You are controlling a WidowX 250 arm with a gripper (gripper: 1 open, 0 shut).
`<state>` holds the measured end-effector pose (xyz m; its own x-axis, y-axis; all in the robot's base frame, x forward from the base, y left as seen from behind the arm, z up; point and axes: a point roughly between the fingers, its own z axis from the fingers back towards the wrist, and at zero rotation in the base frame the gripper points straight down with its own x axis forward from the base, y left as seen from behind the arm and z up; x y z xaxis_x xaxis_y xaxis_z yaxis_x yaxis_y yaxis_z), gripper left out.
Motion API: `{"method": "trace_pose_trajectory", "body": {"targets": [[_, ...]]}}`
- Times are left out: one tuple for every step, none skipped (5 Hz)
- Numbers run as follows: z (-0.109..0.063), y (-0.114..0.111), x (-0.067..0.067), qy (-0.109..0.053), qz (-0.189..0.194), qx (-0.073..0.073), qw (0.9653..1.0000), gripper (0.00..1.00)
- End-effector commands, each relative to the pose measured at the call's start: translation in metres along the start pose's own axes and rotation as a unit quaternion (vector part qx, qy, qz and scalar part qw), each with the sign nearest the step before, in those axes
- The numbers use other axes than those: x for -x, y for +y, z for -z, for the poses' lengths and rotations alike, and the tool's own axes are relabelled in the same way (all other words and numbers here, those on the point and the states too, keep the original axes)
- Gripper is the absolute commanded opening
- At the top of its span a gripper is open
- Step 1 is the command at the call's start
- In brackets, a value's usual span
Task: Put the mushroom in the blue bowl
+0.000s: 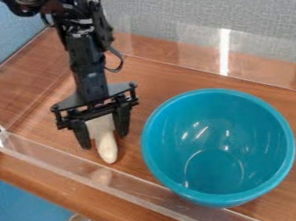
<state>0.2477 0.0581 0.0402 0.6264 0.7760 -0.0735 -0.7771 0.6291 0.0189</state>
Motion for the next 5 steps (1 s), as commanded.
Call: {"method": "trace_pose_trajectory", "body": {"targets": [[-0.009, -0.004, -0.001, -0.017, 0.005, 0.009, 0.9998, 0.0], [-0.018, -0.004, 0.002, -0.015, 0.009, 0.011, 0.9998, 0.0], [-0.031, -0.007, 0.006, -0.01, 0.014, 0.018, 0.9997, 0.0], [-0.06, -0.013, 0.014, -0.004, 0.019, 0.041, 0.999, 0.0], [-0.093, -0.03, 0.029, 0.007, 0.044, 0.06, 0.9972, 0.0]]}}
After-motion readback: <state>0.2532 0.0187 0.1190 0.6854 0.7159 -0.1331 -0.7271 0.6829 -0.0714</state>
